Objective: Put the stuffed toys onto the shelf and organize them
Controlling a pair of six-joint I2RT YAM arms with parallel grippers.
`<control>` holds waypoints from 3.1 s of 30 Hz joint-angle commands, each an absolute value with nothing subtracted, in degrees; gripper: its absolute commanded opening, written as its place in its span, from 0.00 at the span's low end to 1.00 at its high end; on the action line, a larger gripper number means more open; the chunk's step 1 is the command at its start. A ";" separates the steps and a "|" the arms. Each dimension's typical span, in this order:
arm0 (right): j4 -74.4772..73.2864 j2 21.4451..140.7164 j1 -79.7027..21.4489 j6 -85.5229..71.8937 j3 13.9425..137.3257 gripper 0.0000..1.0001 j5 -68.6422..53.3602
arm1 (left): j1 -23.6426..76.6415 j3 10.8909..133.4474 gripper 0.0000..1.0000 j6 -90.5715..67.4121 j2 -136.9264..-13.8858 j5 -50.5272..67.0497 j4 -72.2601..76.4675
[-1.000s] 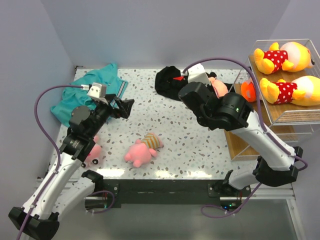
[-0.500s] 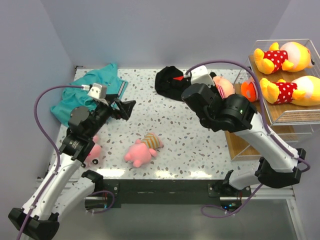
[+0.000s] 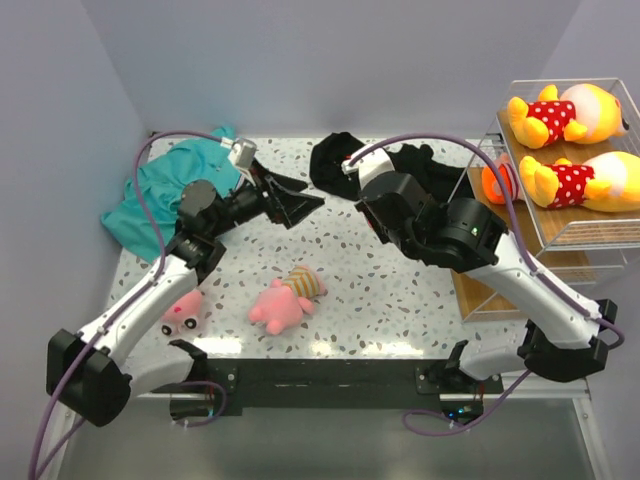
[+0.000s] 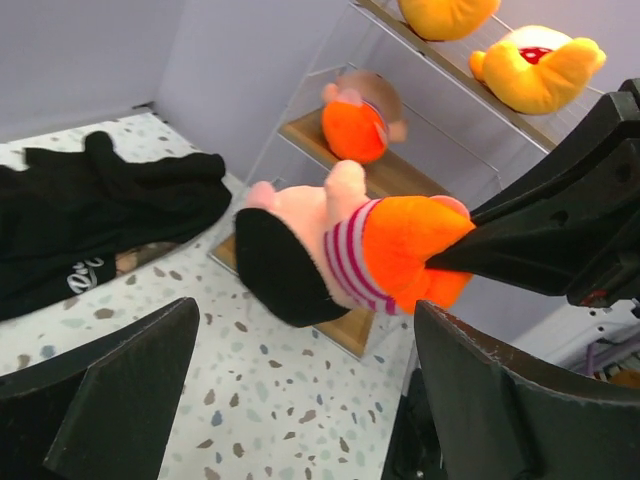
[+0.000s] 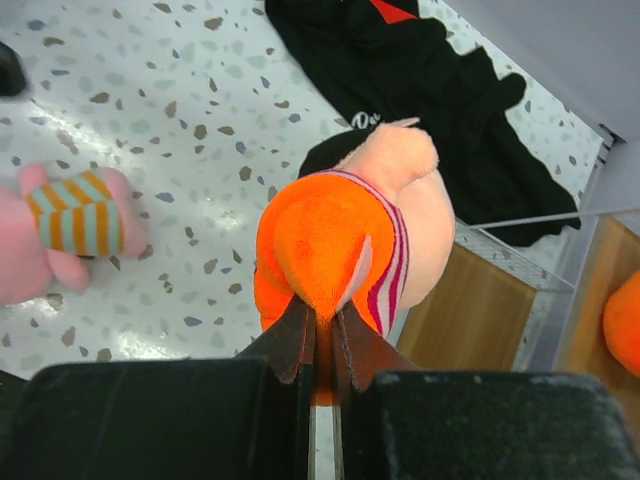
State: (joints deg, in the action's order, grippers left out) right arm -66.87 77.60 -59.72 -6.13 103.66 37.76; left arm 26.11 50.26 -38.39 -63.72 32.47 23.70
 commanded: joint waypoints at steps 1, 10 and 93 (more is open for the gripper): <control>-55.56 75.06 -59.94 -5.71 101.61 0.02 34.10 | 31.54 58.00 0.93 -36.65 -68.46 35.95 28.39; -43.34 71.81 -59.85 -11.33 92.30 0.00 31.91 | 33.49 55.19 0.88 -36.92 -72.07 31.91 33.14; -24.87 60.99 -54.93 16.61 65.04 0.00 17.49 | 36.56 81.83 0.46 -29.62 -75.23 13.53 -26.19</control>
State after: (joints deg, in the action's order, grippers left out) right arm -24.51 60.01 -55.11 18.00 61.47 15.62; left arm 36.36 81.10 -31.64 -75.61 16.03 -22.48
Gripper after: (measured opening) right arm 0.049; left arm 0.460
